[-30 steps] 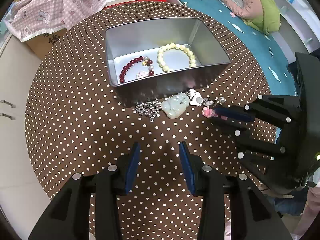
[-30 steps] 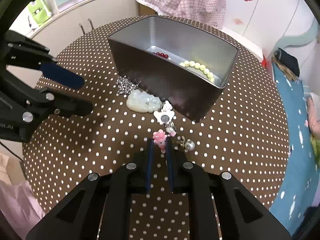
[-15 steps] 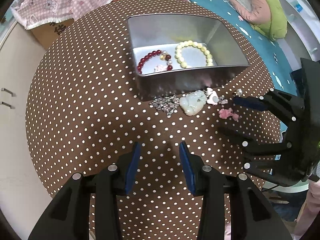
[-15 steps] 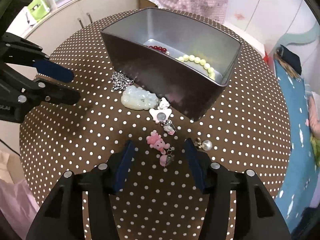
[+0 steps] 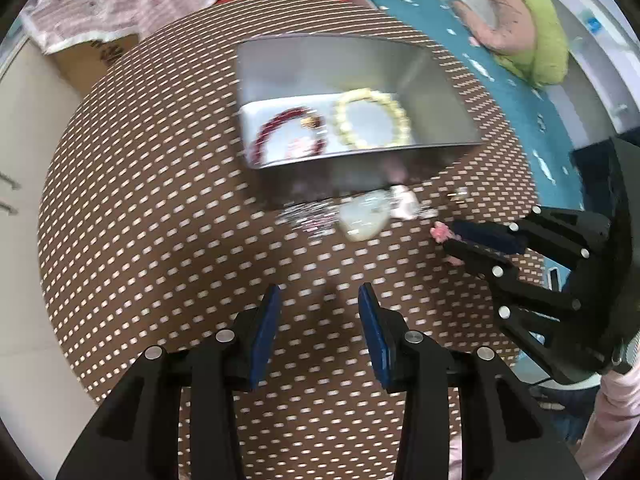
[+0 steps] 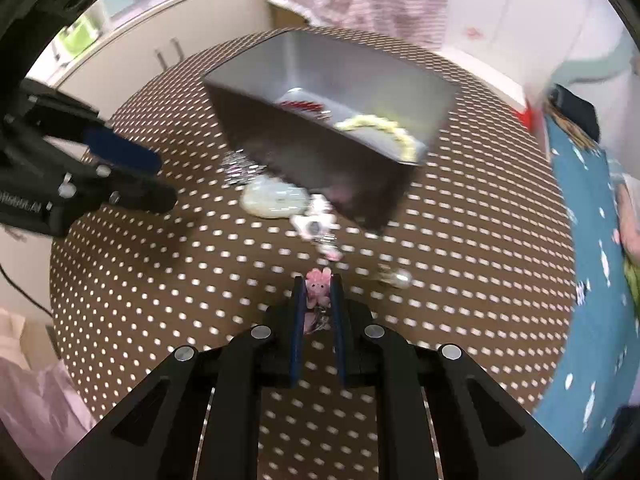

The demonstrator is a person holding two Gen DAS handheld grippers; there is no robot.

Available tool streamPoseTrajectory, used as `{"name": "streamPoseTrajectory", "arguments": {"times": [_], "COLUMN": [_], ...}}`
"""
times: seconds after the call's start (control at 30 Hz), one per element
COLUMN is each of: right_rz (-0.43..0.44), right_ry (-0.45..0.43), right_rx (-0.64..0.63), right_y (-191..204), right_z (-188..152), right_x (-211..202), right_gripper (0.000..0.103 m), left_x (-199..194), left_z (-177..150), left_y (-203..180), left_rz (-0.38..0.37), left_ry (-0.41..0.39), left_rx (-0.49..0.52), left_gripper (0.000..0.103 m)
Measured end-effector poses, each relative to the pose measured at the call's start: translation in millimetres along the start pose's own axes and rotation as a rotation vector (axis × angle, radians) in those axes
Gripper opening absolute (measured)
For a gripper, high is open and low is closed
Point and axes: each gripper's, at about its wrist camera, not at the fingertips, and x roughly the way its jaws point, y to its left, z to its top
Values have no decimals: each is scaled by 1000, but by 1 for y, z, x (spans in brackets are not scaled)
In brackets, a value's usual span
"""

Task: Organize jewelry
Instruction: 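Lift the pig charm with the right tool while the left tool grasps a pearl earring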

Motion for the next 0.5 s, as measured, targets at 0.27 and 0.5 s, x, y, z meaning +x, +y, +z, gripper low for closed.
{"name": "streamPoseTrajectory", "arguments": {"times": [0.27, 0.5], "right_rz": [-60, -82], "right_ry": [-61, -72], "right_rx": [137, 205], "right_y": [-52, -91], "right_z": [-22, -52], "right_x": [-42, -55], "right_gripper": [13, 13], "left_x": [6, 36], "left_z": [24, 50], "left_y": [-67, -104], "left_rz": [-84, -72], "left_ry": [-8, 11], "left_rx": [107, 138], "left_gripper": [39, 39]}}
